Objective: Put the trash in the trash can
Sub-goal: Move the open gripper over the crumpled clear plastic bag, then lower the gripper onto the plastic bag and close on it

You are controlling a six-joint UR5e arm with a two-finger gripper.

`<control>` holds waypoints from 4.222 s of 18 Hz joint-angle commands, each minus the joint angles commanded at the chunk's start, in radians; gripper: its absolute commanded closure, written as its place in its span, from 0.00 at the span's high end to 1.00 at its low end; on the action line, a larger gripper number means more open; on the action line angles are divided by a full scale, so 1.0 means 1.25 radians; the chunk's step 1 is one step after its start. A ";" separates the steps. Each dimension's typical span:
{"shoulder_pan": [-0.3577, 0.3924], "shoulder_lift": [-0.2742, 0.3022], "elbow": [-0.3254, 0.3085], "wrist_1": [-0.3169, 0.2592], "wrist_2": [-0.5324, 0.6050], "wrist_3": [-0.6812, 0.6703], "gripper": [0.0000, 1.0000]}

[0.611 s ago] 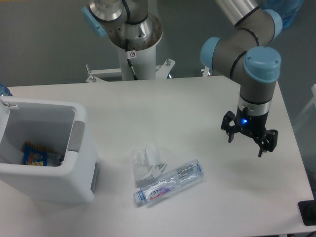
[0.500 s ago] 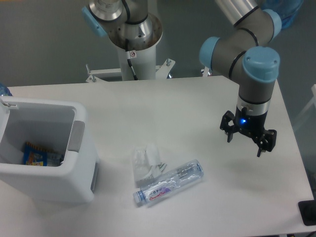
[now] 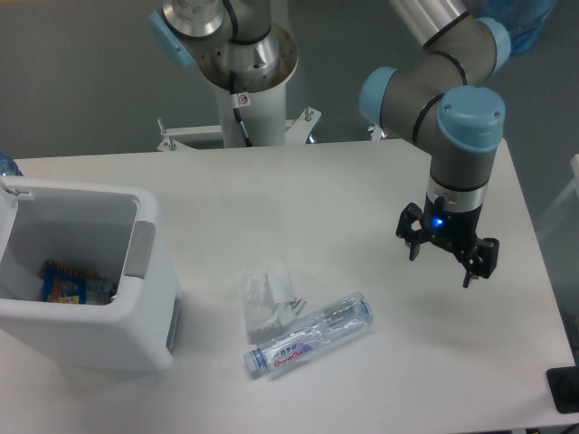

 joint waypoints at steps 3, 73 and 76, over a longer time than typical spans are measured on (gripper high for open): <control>-0.002 -0.002 -0.006 0.001 -0.005 -0.006 1.00; -0.295 -0.017 -0.183 0.049 0.085 -0.335 0.46; -0.293 -0.003 -0.177 0.043 0.075 -0.334 0.39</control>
